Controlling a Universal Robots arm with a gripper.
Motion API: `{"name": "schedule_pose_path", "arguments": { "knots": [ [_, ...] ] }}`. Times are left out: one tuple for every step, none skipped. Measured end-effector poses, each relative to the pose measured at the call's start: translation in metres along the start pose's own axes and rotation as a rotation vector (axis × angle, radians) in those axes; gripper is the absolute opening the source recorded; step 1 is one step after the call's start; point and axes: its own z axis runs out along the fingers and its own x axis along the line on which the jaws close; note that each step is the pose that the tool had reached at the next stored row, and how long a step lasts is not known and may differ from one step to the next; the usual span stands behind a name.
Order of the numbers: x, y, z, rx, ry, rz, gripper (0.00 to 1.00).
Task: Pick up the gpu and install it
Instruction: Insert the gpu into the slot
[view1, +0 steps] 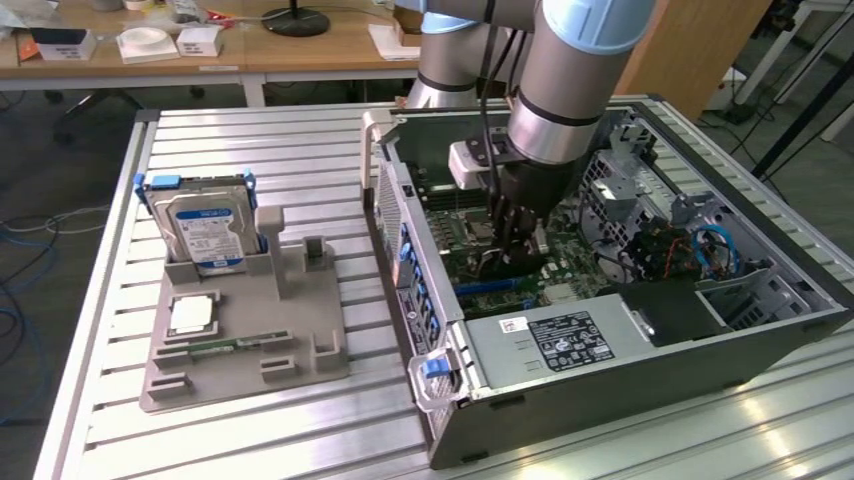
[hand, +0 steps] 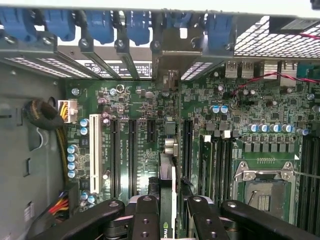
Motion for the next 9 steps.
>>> {"name": "schedule_pose_path", "arguments": {
  "knots": [
    [-0.0002,0.0001,0.0013,0.0,0.0001,0.0,0.26],
    [-0.0002,0.0001,0.0025,-0.0001,0.0001,0.0,0.26],
    [-0.0002,0.0001,0.0038,0.0,0.0001,0.0,0.26],
    [-0.0002,0.0001,0.0052,0.0,0.0,0.0,0.26],
    [-0.0002,0.0001,0.0065,0.0,0.0,0.0,0.26],
    [-0.0001,0.0001,0.0072,-0.0001,0.0,0.0,0.26],
    [-0.0001,0.0002,0.0072,-0.0001,0.0002,0.0,0.26],
    [-0.0001,0.0002,0.0072,-0.0001,0.0002,0.0,0.26],
    [-0.0001,0.0003,0.0072,-0.0001,0.0003,0.0,0.26]
  ]
}}
